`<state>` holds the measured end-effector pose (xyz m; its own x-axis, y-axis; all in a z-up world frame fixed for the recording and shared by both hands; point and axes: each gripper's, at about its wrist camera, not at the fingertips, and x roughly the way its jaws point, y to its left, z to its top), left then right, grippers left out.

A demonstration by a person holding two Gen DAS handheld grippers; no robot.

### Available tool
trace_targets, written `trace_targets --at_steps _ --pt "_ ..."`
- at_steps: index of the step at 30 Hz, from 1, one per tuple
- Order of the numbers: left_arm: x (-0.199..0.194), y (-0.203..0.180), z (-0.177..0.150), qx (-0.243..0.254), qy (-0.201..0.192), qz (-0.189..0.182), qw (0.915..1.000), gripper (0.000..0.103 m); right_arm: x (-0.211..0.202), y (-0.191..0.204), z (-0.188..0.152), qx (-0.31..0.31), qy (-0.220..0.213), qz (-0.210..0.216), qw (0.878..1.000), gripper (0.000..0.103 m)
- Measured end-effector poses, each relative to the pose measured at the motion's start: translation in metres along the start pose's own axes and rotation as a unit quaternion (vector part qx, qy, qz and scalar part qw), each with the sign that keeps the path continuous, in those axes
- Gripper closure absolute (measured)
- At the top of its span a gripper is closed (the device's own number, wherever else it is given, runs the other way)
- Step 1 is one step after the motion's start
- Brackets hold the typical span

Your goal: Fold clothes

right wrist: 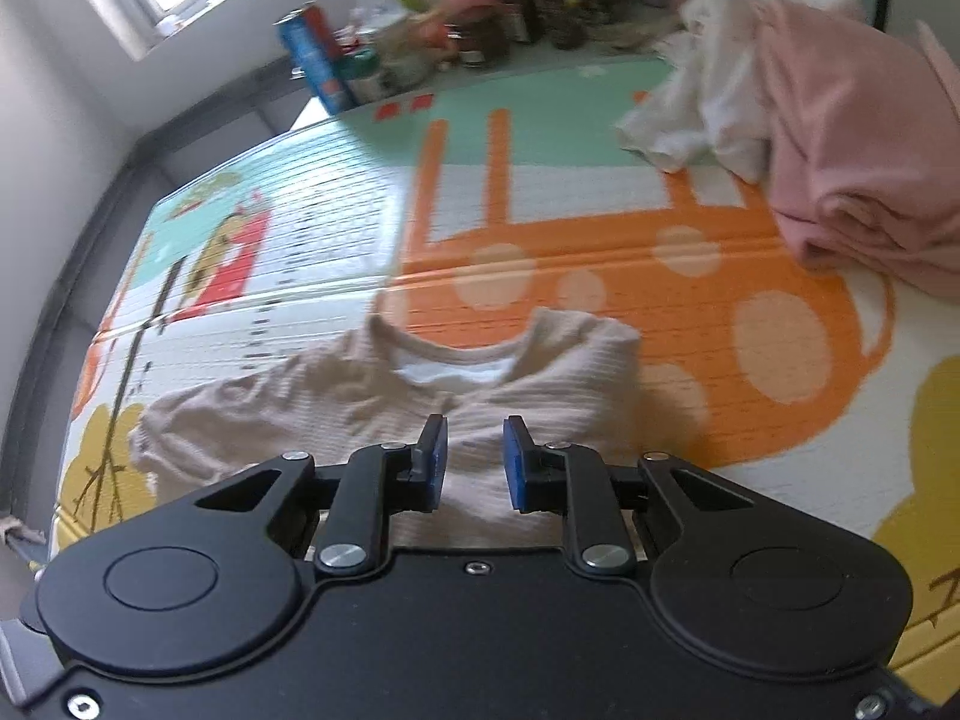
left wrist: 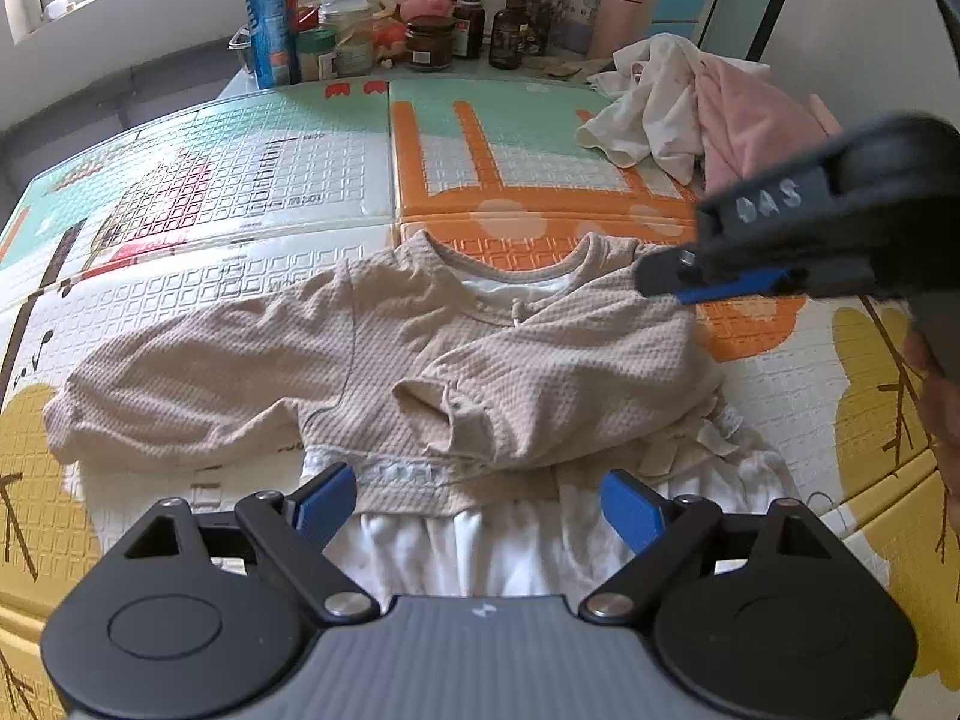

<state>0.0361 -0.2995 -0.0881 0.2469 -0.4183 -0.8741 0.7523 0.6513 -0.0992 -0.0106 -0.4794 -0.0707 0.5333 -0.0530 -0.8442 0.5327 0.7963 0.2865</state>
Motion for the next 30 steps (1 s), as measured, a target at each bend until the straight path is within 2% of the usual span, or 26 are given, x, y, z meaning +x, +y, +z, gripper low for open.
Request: trace_targets --at_steps 9,18,24,28,30 --pt "0.023 0.008 0.010 -0.029 0.003 0.009 0.9995 0.012 -0.001 -0.050 0.001 0.051 -0.008 -0.027 0.998 0.084" --pt "0.037 0.037 0.011 -0.075 -0.002 -0.018 0.9970 0.013 0.005 -0.066 0.001 0.072 -0.009 -0.018 0.997 0.084" --pt "0.041 0.041 0.014 -0.071 -0.007 -0.026 0.9972 0.022 0.011 -0.063 0.006 0.075 -0.008 -0.010 0.997 0.084" --pt "0.039 0.042 0.011 -0.074 -0.010 -0.046 0.9962 0.033 0.012 -0.061 0.007 0.075 -0.008 -0.004 0.997 0.084" --pt "0.036 0.044 0.009 -0.077 -0.017 -0.056 0.9953 0.034 0.013 -0.061 0.007 0.073 -0.009 -0.002 0.997 0.084"
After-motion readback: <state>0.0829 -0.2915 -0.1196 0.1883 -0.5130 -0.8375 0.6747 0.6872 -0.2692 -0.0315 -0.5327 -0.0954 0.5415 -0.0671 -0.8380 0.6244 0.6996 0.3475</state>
